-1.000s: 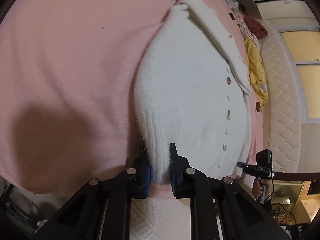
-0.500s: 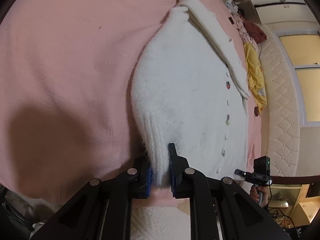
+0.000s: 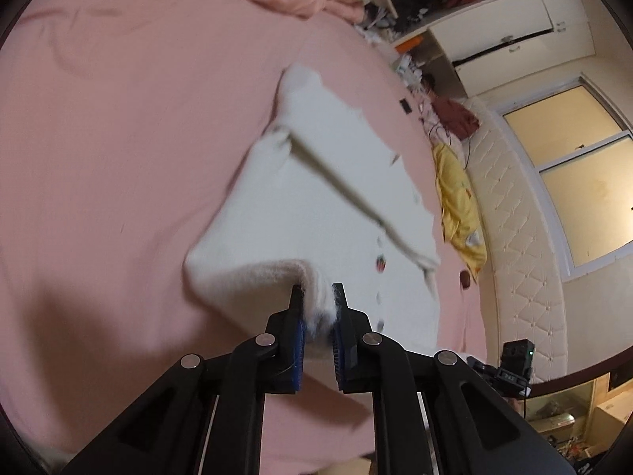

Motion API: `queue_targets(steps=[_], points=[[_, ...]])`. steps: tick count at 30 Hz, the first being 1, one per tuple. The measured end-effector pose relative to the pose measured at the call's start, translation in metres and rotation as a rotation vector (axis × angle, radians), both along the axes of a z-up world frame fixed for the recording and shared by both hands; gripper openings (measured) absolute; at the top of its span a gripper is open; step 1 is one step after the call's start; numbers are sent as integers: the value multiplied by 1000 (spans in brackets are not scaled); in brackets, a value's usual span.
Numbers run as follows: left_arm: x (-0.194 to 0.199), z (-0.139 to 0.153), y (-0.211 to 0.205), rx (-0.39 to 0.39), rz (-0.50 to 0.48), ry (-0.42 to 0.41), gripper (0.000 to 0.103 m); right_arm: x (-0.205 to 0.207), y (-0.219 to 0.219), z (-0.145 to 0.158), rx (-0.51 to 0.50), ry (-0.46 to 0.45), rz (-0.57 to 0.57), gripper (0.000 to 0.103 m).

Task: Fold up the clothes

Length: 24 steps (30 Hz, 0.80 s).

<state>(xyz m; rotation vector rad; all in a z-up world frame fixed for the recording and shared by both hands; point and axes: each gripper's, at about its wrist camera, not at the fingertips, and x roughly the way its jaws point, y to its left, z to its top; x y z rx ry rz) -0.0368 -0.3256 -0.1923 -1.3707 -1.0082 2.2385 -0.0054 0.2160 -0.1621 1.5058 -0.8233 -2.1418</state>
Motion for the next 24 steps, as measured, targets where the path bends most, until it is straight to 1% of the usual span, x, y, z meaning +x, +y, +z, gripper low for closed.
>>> queue_targets(steps=[4,8,12,15,19,22,24], points=[[-32,12,-2,-15,14,36,11,-30,-1,20,48,59,22,8],[-70,28,-2,-39,34,67,11,-75,-2,37,109,107,39,8],[-126,51,0,-70,55,114,11,-125,9,52,163,156,30,8],[-169,64,4,-109,60,123,11,-169,23,63,177,187,7,8],[-234,75,17,-142,48,135,11,-221,36,66,198,207,-8,8],[-280,74,33,-184,25,125,10,-264,42,58,241,193,-14,8],[-306,69,41,-212,17,120,10,-293,51,45,241,172,-29,8]])
